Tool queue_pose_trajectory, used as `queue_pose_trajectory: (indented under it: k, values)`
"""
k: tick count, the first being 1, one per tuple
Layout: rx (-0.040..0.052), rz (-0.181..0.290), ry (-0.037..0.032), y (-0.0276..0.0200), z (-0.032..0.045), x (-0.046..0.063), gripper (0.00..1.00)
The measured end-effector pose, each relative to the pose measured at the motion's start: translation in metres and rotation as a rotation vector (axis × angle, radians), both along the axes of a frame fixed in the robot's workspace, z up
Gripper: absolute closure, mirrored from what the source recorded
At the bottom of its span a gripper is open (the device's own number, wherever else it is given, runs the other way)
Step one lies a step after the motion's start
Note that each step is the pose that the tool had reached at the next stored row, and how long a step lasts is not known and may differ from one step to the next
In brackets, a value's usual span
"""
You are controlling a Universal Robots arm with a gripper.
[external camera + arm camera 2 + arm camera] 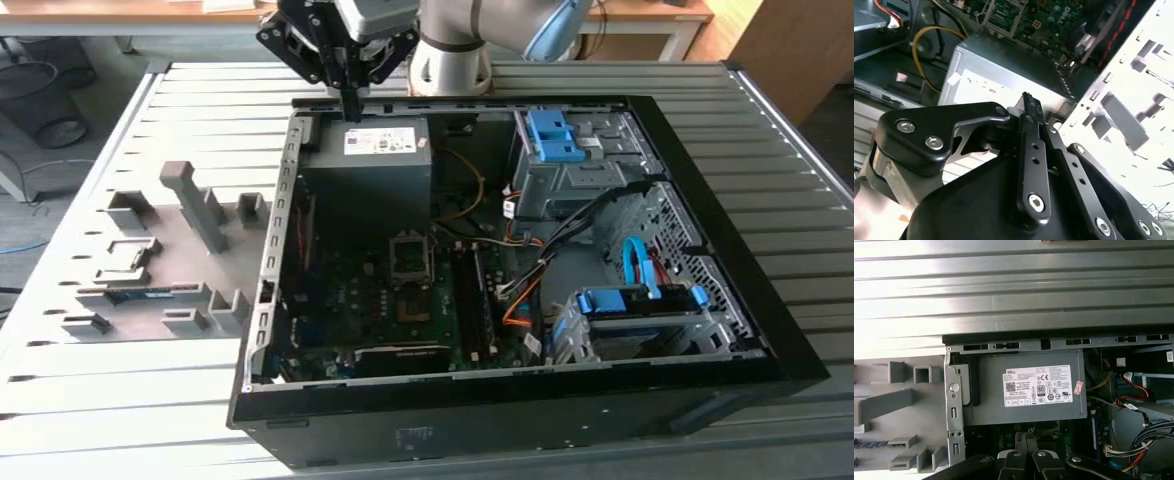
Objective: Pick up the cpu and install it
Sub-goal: 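Reach for the cpu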
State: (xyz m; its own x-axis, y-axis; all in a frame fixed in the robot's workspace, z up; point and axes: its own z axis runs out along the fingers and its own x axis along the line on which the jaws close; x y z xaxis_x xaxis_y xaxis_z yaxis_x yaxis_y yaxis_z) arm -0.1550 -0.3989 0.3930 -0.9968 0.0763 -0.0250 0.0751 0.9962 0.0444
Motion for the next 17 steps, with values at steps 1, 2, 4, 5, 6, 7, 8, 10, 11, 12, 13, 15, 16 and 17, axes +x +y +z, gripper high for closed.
queue_pose_trajectory:
  k: [1,2,4,5,6,7,8,10,11,12,13,15,16,17]
  values:
    - [0.0000,0.000,0.0000,0.0000,0.0000,-0.003,0.90]
    - [0.0000,0.000,-0.0001,0.0000,-0.0001,-0.007,0.90]
    - [0.0000,0.000,-0.0001,0.0000,-0.0002,-0.014,0.90]
    - [-0.0001,0.000,0.0000,0.0000,-0.0002,-0.017,0.90]
    - [-0.0001,0.000,0.0000,0.0000,-0.0002,-0.020,0.90]
    - [-0.0001,0.000,0.0000,0.0000,-0.0003,-0.024,0.90]
    - [-0.0001,0.000,0.0000,0.0000,-0.0004,-0.026,0.90]
    - [0.0000,0.000,0.0000,0.0000,-0.0005,-0.032,0.90]
    - [0.0000,0.000,-0.0001,0.0000,-0.0006,-0.035,0.90]
    - [0.0000,0.000,-0.0001,0.0000,-0.0007,-0.037,0.90]
    - [0.0000,0.000,-0.0001,0.0000,-0.0007,-0.040,0.90]
    - [0.0000,0.000,-0.0001,0.0000,-0.0008,-0.045,0.90]
    - [0.0000,0.000,0.0000,0.0000,-0.0008,-0.048,0.90]
    - [-0.0001,0.000,0.0000,0.0000,-0.0008,-0.050,0.90]
